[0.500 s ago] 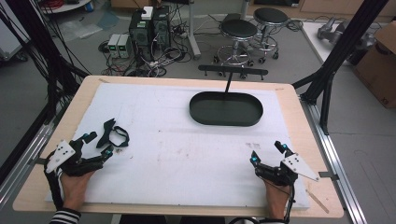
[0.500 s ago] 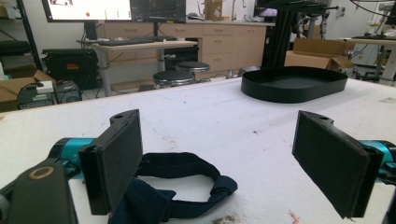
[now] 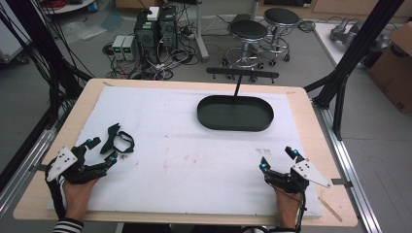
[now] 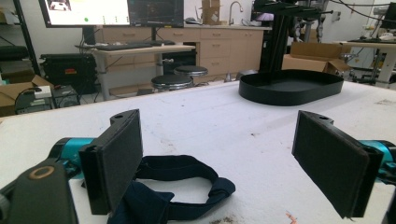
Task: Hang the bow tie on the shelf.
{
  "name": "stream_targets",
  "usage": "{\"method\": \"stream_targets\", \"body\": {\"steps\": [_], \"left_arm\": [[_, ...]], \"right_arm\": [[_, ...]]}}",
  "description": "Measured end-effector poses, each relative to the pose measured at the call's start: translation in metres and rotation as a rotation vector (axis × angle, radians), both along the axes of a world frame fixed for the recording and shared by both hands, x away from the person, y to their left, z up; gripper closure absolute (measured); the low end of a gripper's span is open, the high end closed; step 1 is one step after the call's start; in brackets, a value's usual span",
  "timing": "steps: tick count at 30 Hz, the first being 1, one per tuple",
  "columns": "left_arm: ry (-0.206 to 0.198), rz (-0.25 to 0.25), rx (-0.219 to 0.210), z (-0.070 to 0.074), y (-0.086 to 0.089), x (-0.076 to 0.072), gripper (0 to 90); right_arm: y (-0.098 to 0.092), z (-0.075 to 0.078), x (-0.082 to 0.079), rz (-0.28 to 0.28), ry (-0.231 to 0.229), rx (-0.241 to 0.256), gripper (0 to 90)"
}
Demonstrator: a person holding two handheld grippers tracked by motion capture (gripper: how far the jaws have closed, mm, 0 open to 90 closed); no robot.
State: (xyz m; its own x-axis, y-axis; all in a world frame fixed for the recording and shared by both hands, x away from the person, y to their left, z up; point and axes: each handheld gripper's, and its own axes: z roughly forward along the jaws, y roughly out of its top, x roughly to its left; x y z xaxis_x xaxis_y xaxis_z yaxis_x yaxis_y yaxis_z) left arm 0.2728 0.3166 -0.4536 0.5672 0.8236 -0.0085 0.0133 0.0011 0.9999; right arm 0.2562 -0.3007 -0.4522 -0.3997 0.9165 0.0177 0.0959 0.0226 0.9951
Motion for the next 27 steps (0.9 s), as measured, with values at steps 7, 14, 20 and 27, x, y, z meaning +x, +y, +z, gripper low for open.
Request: {"method": "stream_targets", "body": {"steps": [7, 14, 20, 27], "left_arm": [[0.01, 0.015, -0.007, 0.0, 0.001, 0.001, 16.8], [0.021, 0.034, -0.02, 0.001, 0.001, 0.002, 16.6], [0.068, 0.048, -0.012, 0.005, 0.002, 0.006, 16.6], [0.137, 0.088, 0.012, 0.023, 0.003, 0.016, 16.8]], "right_arm": [[0.0, 0.0, 0.0, -0.003, 0.007, 0.0, 3.2], [0.003, 0.001, 0.001, -0.004, 0.01, -0.025, 3.3], [0.003, 0.001, 0.002, -0.001, 0.02, -0.032, 3.3], [0.004, 0.001, 0.002, 0.001, 0.013, -0.042, 3.3]]}}
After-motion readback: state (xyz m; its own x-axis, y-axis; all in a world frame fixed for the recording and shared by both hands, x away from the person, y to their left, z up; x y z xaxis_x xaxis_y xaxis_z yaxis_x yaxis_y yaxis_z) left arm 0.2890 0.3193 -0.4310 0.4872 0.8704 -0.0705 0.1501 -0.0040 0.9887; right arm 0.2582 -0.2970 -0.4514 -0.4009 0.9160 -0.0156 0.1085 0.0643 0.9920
